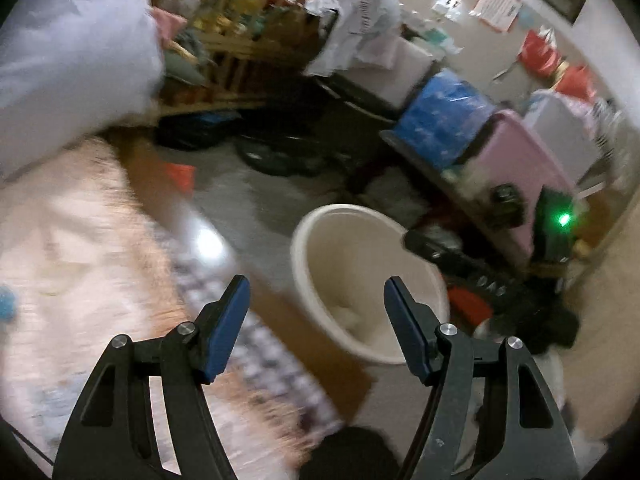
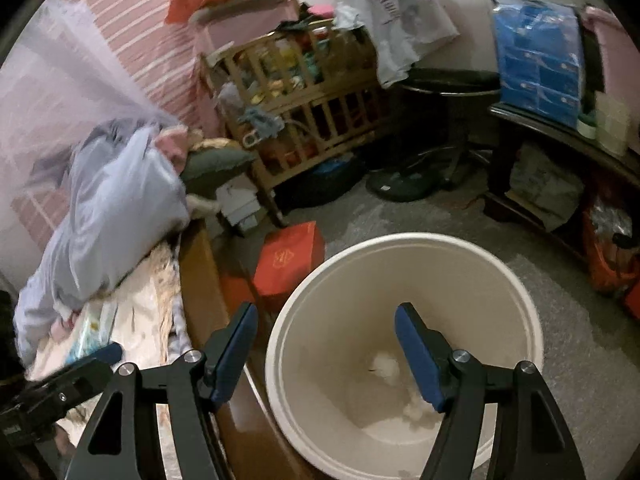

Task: Collect trash
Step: 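Drop the teddy bear and tissue into the cream bucket, opening both grippers, then grasp the green towel with the left gripper while the right gripper grasps a crumpled tissue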

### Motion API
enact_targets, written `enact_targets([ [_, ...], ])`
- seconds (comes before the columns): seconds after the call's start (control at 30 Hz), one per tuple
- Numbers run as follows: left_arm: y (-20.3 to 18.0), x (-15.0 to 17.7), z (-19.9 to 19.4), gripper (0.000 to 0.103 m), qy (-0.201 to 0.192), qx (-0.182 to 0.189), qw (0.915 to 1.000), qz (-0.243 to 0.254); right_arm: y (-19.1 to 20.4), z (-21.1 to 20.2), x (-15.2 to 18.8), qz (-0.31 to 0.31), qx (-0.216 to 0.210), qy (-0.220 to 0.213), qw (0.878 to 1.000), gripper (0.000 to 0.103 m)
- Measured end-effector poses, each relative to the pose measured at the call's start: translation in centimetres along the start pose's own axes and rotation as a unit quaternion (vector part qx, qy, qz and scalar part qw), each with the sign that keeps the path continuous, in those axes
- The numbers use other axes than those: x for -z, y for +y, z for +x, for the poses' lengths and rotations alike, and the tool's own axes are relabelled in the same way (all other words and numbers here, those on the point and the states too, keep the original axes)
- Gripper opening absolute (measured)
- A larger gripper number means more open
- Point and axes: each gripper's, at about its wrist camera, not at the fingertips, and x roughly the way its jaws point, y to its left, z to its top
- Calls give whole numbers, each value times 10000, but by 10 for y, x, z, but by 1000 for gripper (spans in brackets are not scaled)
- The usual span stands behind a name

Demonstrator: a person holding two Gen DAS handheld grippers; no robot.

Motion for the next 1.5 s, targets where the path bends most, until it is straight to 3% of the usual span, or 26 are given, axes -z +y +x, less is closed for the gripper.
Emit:
enact_targets([
  [0.1,11,16,-12,68,-96,-784,9968,129,18,6,8,-109,-68,74,9999,69],
  [0.17,20,24,-20,68,-117,-1120,9935,147,34,9,13,-217,-146,126,9996,69],
  [0.5,71,59,-67,68,-332,-2145,9762,-30,112,19,42,-789,-500,369,9949,69],
  [0.83,116,81,-116,68,-550,-2731,9595,-413,185,28,73,-1401,-968,714,9828,70],
  [1.17,176,107,-173,68,-563,-3083,9443,-1009,246,39,97,-1860,-1421,1028,9668,70],
  [1.5,263,142,-239,68,-582,-3615,9138,-1756,322,57,129,-2460,-2023,1445,9368,70],
])
